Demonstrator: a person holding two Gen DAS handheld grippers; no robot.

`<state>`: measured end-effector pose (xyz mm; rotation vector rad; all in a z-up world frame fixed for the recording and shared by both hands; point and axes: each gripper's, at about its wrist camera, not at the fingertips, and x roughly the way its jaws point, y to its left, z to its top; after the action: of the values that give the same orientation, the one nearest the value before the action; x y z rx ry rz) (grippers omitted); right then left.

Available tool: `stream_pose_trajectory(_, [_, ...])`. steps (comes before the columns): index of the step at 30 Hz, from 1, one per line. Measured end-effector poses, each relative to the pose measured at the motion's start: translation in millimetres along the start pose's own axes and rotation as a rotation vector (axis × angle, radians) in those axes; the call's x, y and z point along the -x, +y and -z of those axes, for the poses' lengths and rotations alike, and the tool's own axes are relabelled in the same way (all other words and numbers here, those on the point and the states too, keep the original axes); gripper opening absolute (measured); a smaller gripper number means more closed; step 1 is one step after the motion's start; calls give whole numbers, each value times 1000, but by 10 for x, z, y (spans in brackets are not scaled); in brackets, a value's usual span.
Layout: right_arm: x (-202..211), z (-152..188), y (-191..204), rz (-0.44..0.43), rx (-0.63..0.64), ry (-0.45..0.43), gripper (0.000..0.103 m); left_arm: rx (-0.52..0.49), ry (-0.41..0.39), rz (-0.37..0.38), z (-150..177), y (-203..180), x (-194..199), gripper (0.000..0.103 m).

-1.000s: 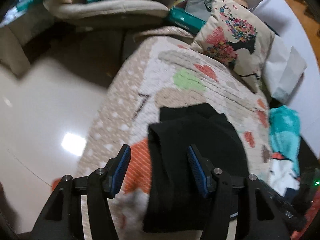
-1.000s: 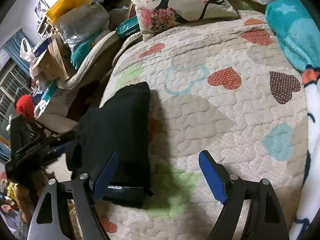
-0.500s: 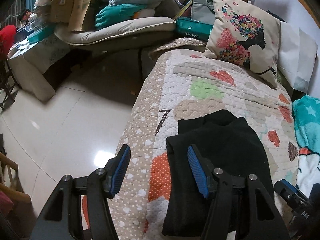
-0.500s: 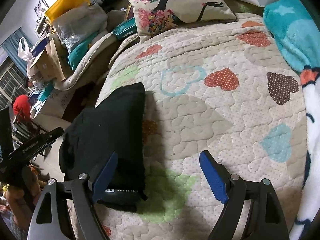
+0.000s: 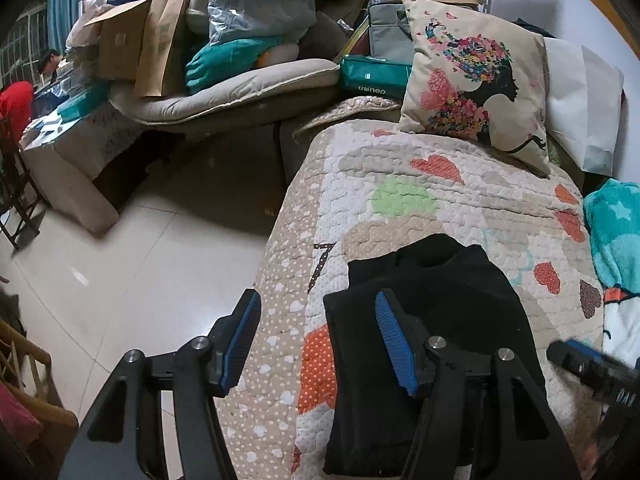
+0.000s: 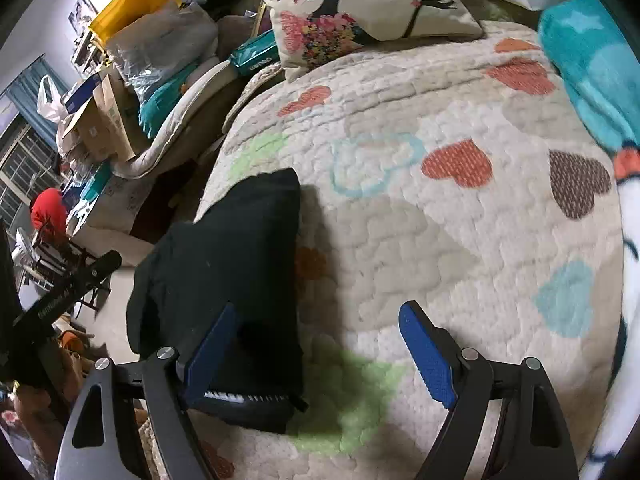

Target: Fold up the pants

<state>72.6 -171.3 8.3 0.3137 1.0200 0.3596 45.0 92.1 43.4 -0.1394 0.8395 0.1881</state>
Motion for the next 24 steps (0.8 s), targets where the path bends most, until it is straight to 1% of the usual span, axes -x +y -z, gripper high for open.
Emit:
stream_pose_trajectory(6, [-155,-332,66,-2,34,51,88,-9,2,-6,4,-10,-18,59])
stream_pose_trajectory(12, [-377,-539,125,20,91,80,88,-13,15,-10,19,-21,-64,59])
stream_pose_trajectory(16, [-495,-584,116,9,104,96,88,-24,34,-21,40,-42,-140,59])
stream_pose_trajectory(21, [-600,-565,53,-26,74,109,88,-39,71,-30,75,-81,-265,59])
stream_pose_trajectory(24, [-658,-564,26,-47,55,118,88,-38,85,-15,99,-89,-310,59])
